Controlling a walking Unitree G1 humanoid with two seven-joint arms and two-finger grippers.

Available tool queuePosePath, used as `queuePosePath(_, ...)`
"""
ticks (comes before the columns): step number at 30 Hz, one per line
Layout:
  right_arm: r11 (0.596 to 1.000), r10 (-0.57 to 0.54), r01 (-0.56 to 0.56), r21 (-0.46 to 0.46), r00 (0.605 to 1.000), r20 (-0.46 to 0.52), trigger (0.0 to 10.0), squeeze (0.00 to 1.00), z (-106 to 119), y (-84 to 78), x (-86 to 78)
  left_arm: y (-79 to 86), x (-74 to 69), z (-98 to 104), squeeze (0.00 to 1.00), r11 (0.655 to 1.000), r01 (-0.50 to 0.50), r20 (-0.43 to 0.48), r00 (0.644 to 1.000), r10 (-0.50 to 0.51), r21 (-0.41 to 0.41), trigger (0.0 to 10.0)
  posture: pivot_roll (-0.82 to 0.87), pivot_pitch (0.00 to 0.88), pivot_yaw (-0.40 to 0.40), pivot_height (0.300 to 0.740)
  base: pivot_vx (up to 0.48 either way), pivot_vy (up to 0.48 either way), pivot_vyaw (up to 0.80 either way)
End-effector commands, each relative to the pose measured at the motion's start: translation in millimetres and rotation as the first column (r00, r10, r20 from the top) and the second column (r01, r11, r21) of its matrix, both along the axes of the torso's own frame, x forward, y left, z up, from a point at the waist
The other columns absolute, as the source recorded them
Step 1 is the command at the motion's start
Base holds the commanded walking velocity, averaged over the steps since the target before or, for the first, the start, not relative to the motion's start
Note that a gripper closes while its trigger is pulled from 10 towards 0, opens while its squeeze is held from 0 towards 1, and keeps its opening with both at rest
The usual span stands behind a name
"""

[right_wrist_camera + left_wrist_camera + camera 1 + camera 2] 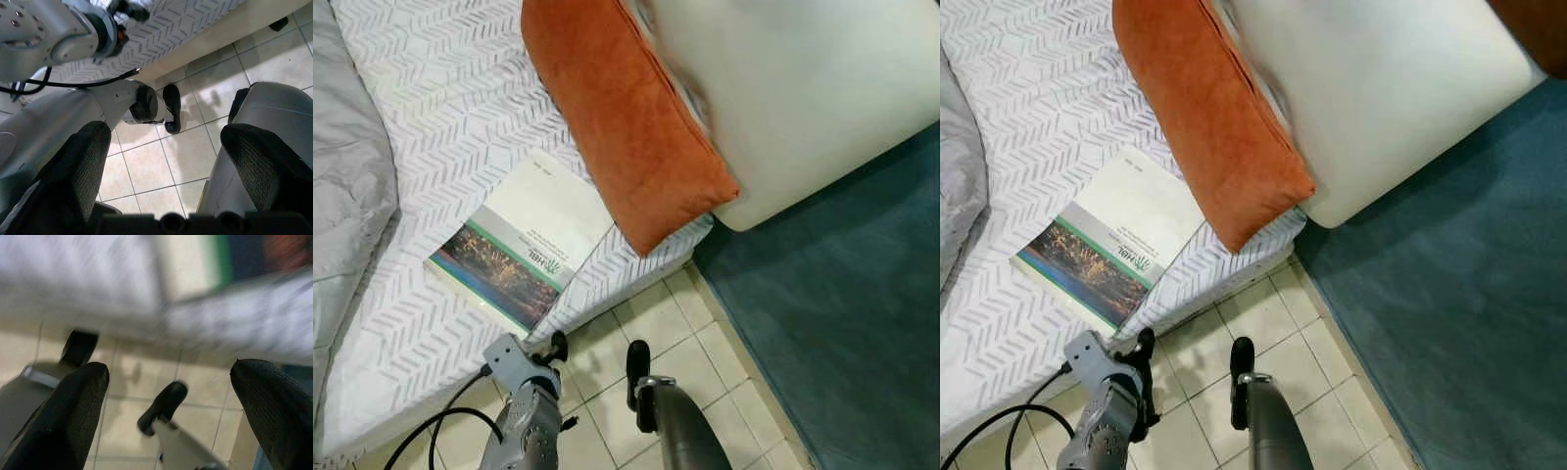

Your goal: Clean up the room

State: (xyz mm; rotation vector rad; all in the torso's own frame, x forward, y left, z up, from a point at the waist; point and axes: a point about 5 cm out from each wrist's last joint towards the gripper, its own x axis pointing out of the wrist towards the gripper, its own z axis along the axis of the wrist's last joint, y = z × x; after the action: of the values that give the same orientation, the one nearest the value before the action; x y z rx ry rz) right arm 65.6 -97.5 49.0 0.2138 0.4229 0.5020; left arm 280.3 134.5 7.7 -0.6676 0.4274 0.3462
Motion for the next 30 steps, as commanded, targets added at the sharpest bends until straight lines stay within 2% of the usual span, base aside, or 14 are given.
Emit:
queuePosePath(1, 1.000, 0.015, -0.016, -0.020, 0.996, -0.086, 10.0, 0.00, -10, -0.1, -17.1, -50.6, -11.7, -10, 0.00, 0.980, -0.040, -0.073, 0.997, 0.026, -0.195, 10.0, -0.33, 0.673, -0.150, 0.740, 0.000, 0.000, 0.00)
queuePosePath(4, 1.000, 0.014, -0.016, -0.022, 0.996, -0.088, 10.0, 0.00, -10, -0.2, -17.9, -42.4, -6.8, -6, 0.00, 0.990, -0.040, -0.044, 0.998, 0.034, -0.134, 10.0, -0.34, 0.676, -0.151, 0.740, 0.000, 0.000, 0.00)
queuePosePath(8, 1.000, 0.012, -0.014, -0.023, 0.996, -0.090, 10.0, 0.00, -11, -0.5, -18.3, -29.0, 3.5, 6, 0.00, 1.000, -0.014, 0.032, 0.999, 0.015, -0.014, 10.0, -0.33, 0.675, -0.149, 0.740, 0.000, 0.000, 0.00)
queuePosePath(10, 1.000, 0.011, -0.013, -0.023, 0.996, -0.091, 10.0, 0.00, -11, -0.4, -18.5, -23.6, 7.1, 12, 0.00, 1.000, -0.019, 0.064, 0.998, 0.018, 0.014, 10.0, -0.33, 0.675, -0.149, 0.740, 0.000, 0.000, 0.00)
queuePosePath(19, 1.000, 0.014, -0.016, -0.023, 0.995, -0.095, 10.0, 0.00, -12, -1.3, -19.1, -7.5, 0.4, 5, 0.00, 0.997, -0.073, 0.045, 0.996, 0.071, 0.040, 10.0, -0.33, 0.676, -0.151, 0.740, 0.000, 0.000, 0.00)
queuePosePath(25, 0.999, 0.018, -0.021, -0.025, 0.995, -0.100, 10.0, 0.00, -13, -1.8, -20.1, 1.3, -0.6, 9, 0.00, 0.994, -0.085, 0.059, 0.995, 0.081, 0.064, 10.0, -0.33, 0.678, -0.152, 0.740, 0.000, 0.000, 0.00)
queuePosePath(30, 0.999, 0.022, -0.025, -0.025, 0.994, -0.105, 10.0, 0.00, -14, -1.9, -21.3, 17.9, -11.8, 16, 0.00, 0.989, -0.117, 0.067, 0.992, 0.111, 0.096, 10.0, -0.32, 0.671, -0.150, 0.740, 0.000, 0.000, 0.00)
